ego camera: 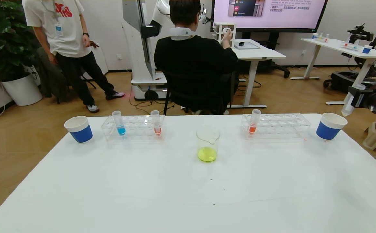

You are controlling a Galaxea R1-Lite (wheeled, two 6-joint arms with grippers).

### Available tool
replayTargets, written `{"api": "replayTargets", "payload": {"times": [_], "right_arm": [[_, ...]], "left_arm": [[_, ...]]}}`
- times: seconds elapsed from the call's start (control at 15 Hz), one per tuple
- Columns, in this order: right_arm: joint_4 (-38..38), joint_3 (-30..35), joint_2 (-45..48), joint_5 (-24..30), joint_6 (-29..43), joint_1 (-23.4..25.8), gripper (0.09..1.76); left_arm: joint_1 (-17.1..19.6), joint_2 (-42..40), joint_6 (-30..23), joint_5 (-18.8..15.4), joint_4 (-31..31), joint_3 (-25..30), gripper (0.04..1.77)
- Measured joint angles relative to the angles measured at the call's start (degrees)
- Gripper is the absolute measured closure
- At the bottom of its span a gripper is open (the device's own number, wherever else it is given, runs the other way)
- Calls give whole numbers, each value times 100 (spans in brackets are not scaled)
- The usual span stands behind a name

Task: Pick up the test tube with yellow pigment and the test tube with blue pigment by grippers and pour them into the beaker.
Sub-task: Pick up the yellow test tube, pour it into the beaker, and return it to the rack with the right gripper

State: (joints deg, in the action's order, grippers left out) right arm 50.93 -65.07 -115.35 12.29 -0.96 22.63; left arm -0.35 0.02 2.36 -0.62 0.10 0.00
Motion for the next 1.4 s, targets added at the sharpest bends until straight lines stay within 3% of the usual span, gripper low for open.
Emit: {"api": "replayTargets", "payload": {"times": [0.4,0.93,1.0,1.07,1.2,1.27,1.4], "right_arm": [[44,-557,-861,-11,11,66,133],[601,-332,-1296,-17,-2,-50,133],[606,-306,-1298,-20,-2,-72,120],[603,-290,-1296,-20,-2,-88,93],[603,-282,-1257,-17,2,-105,25],[601,-276,-1224,-17,2,-116,11],[564,-286,-1145,-9,22,-138,11]], "left_arm": [[0,0,0,-1,0,0,6],[0,0,0,0,-2,0,6],[0,0,0,0,-2,0,6],[0,0,0,0,0,0,6],[0,0,0,-1,0,0,6],[0,0,-2,0,-2,0,6],[0,0,-2,0,0,0,6]]}}
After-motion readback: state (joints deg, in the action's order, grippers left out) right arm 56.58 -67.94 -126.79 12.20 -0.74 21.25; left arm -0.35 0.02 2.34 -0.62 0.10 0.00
